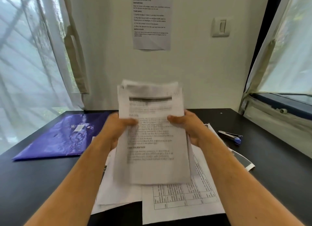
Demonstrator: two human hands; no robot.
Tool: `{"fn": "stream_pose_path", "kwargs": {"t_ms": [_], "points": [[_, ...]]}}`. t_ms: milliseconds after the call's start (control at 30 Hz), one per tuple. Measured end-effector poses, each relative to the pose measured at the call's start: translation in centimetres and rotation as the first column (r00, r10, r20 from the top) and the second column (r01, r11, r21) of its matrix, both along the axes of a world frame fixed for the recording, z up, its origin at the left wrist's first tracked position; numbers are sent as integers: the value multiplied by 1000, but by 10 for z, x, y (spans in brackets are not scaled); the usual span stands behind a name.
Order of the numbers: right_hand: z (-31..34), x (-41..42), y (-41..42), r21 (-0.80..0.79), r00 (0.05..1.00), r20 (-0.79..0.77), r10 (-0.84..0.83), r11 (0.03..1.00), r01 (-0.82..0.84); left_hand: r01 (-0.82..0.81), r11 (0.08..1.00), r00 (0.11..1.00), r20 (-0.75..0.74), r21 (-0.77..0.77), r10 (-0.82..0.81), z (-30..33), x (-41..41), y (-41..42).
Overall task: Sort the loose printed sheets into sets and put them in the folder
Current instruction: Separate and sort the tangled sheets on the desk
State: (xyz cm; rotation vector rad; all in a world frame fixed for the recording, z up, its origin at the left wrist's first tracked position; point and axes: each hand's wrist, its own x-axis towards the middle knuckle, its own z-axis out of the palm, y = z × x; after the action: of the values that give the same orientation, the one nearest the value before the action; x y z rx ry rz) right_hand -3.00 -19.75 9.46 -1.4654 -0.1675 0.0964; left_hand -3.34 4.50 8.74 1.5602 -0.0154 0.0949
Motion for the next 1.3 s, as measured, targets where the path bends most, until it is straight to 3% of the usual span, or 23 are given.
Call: {"fn": "stream_pose_path", "kwargs": {"t_ms": [100,233,400,700,900,1033,1133,1300], "points": [[28,-3,0,0,988,156,-8,1000,8,-174,985,939,297,-23,173,35,-4,-12],[45,-5,4,-6,946,310,-97,995,104,-132,989,859,491,-64,146,56,-16,-20],[13,-10,2,-174,946,301,-121,968,179,-75,997,910,406,-30,81,10,-23,-14],[17,-9,3,-132,910,373,-183,960,247,-128,992,907,402,-20,125,15,-18,-7],[-6,-15,6,-192,960,257,-108,968,161,-56,997,938,340,-56,72,-20,-28,-12],[12,-16,3,-187,942,314,-119,965,185,-73,995,892,442,-67,96,-4,-29,-13],[17,-16,2,-174,934,335,-127,966,194,-128,990,861,489,-61,141,0,-27,-13],[-13,-19,8,-249,978,189,-85,959,131,-322,943,863,434,81,258,-42,-28,-22]]}}
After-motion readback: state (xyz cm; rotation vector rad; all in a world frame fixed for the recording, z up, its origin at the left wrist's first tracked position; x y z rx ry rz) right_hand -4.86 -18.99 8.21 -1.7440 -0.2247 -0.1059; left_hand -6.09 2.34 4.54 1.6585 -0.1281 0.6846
